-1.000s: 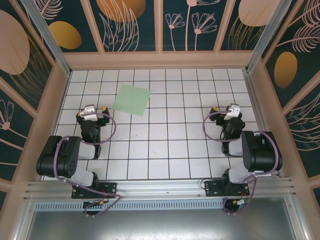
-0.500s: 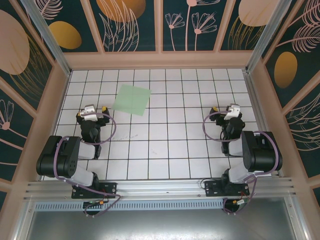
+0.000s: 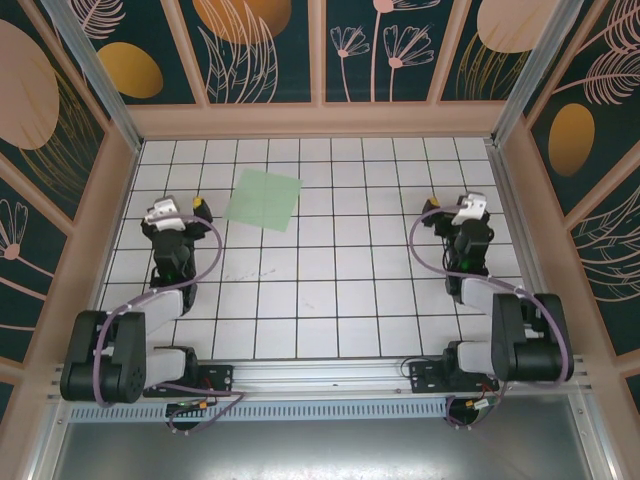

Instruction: Fold a paper plane with a square sheet of paper (pick it up from the middle)

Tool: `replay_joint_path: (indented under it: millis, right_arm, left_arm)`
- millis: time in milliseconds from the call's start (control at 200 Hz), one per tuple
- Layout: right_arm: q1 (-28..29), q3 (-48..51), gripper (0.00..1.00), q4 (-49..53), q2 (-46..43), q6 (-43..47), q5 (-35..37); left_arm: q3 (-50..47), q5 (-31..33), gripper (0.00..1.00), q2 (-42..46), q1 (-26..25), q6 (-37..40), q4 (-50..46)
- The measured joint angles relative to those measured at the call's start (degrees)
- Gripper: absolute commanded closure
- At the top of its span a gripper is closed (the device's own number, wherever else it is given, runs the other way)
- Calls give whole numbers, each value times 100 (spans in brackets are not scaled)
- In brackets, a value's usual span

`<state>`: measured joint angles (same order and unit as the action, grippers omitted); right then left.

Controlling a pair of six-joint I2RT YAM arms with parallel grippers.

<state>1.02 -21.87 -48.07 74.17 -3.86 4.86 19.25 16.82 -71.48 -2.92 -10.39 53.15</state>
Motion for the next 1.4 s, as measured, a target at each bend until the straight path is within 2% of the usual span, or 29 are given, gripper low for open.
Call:
replay_joint_path:
  millis: [75, 190, 345, 500, 746, 1016, 1311, 1401]
  right_arm:
    - [125, -629, 1, 929, -129, -343, 118]
    - [420, -1281, 1, 1989, -127, -898, 201]
    - [903, -1567, 1, 2872, 87, -1646, -109]
    - [1261, -1856, 1, 3353, 483, -2236, -671]
    - [1864, -2186, 1, 3460, 1067, -2817, -1113]
    - [2081, -2468, 3, 3471, 1648, -3027, -1272]
    - [2170, -2811, 4, 3508, 1965, -3134, -1368]
    - [2170, -2870, 9, 3587, 2011, -3195, -1375]
  left_arm:
    - [472, -153, 1, 76, 0, -426, -664]
    - [1158, -737, 2, -81, 2, -1187, -1469]
    - [1668, -1628, 2, -811, -33, -2201, -1818]
    - [2225, -1961, 2, -1766, -323, -2728, -2369]
    - [3644, -2111, 7, -3178, -667, -3005, -3292]
    - [4553, -2267, 11, -4087, -713, -3047, -4074]
    - [4710, -2470, 11, -4343, -752, -3136, -4411]
    - [4616, -2540, 14, -4286, -763, -3171, -4376]
